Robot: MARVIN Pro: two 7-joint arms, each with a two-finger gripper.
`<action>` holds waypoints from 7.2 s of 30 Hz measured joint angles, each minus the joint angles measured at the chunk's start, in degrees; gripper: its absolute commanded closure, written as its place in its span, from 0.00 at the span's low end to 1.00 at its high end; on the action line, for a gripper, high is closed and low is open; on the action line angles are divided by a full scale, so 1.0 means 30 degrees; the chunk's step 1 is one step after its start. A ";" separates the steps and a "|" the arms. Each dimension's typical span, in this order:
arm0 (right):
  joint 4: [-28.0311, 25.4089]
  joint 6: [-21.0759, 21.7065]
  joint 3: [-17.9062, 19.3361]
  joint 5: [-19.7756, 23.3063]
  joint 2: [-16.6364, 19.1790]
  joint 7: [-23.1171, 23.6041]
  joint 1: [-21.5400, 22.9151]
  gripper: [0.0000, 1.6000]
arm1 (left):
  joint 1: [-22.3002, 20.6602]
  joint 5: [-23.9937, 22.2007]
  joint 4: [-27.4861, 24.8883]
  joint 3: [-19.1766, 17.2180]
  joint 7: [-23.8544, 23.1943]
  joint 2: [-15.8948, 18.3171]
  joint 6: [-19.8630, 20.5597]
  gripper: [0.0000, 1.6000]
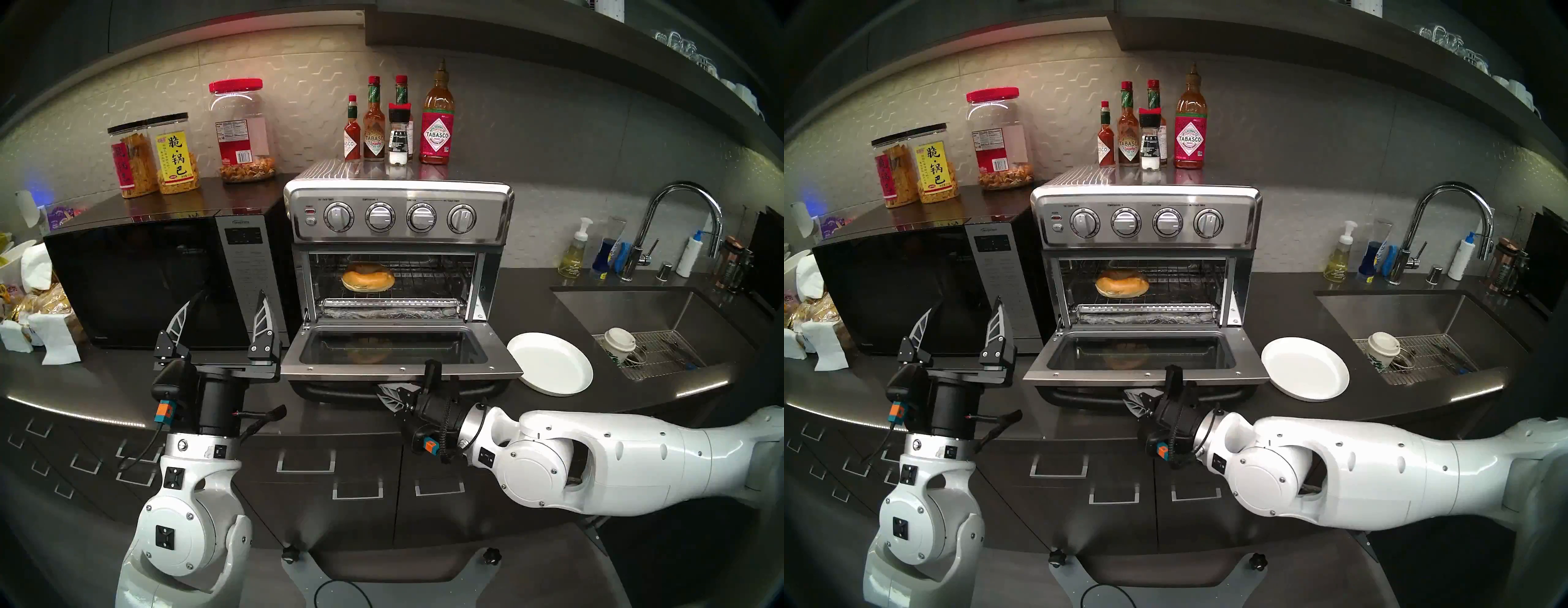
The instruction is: Open the oven and place the bagel inside on the rack
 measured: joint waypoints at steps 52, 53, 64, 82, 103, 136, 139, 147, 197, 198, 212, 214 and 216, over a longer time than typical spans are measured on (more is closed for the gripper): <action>-0.0545 0.0403 0.0155 -0.1664 0.0188 0.4916 0.1523 1.00 | 0.0000 0.0000 0.0001 0.0000 0.0000 0.0000 -0.0001 0.00; -0.0532 0.0453 0.0155 -0.1647 0.0141 0.5008 0.1525 1.00 | 0.0000 0.0000 0.0001 0.0000 0.0000 0.0000 -0.0001 0.00; -0.0087 0.1390 0.0162 -0.0828 -0.0985 0.5841 0.1423 1.00 | -0.0004 0.0000 0.0012 0.0000 0.0000 0.0000 -0.0003 0.00; 0.0047 0.1950 0.0832 0.0197 -0.1911 0.6036 0.1491 1.00 | -0.0013 0.0000 0.0046 0.0000 0.0000 0.0000 -0.0005 0.00; -0.0068 0.1621 0.3831 0.0500 -0.2706 0.6364 0.3134 1.00 | -0.0077 0.0000 0.0086 0.0000 0.0001 -0.0001 -0.0006 0.00; 0.5147 0.1903 0.6156 0.1509 -0.3981 1.3055 0.8057 1.00 | -0.0066 -0.0001 0.0055 0.0000 0.0000 -0.0001 -0.0004 0.00; 0.4876 0.1798 0.6371 0.1774 -0.3573 1.3347 0.8028 1.00 | -0.0046 -0.0001 0.0053 0.0000 0.0000 -0.0001 -0.0003 0.00; 0.3329 0.2206 0.7626 0.2020 -0.1890 1.4083 0.7296 1.00 | -0.0026 -0.0001 0.0052 0.0000 -0.0001 -0.0001 -0.0005 0.00; -0.0263 0.3781 1.4473 0.5762 0.7988 1.0882 -0.0882 1.00 | -0.0167 -0.0002 0.0179 -0.0001 0.0001 -0.0002 -0.0007 0.00; -0.0226 0.3734 1.4536 0.5884 0.8075 1.0736 -0.0972 1.00 | -0.0173 -0.0002 0.0183 -0.0001 0.0001 -0.0002 -0.0007 0.00; -0.0399 0.2843 1.4584 0.8315 0.8890 0.8874 -0.2788 1.00 | -0.0247 -0.0002 0.0232 -0.0001 0.0001 -0.0002 -0.0007 0.00; -0.0478 0.2668 1.4494 0.8727 0.8963 0.8550 -0.3135 1.00 | -0.0256 -0.0002 0.0236 -0.0001 0.0001 -0.0002 -0.0007 0.00; -0.0521 0.2533 1.4420 0.9030 0.9013 0.8289 -0.3403 1.00 | -0.0263 -0.0002 0.0239 -0.0001 0.0001 -0.0002 -0.0007 0.00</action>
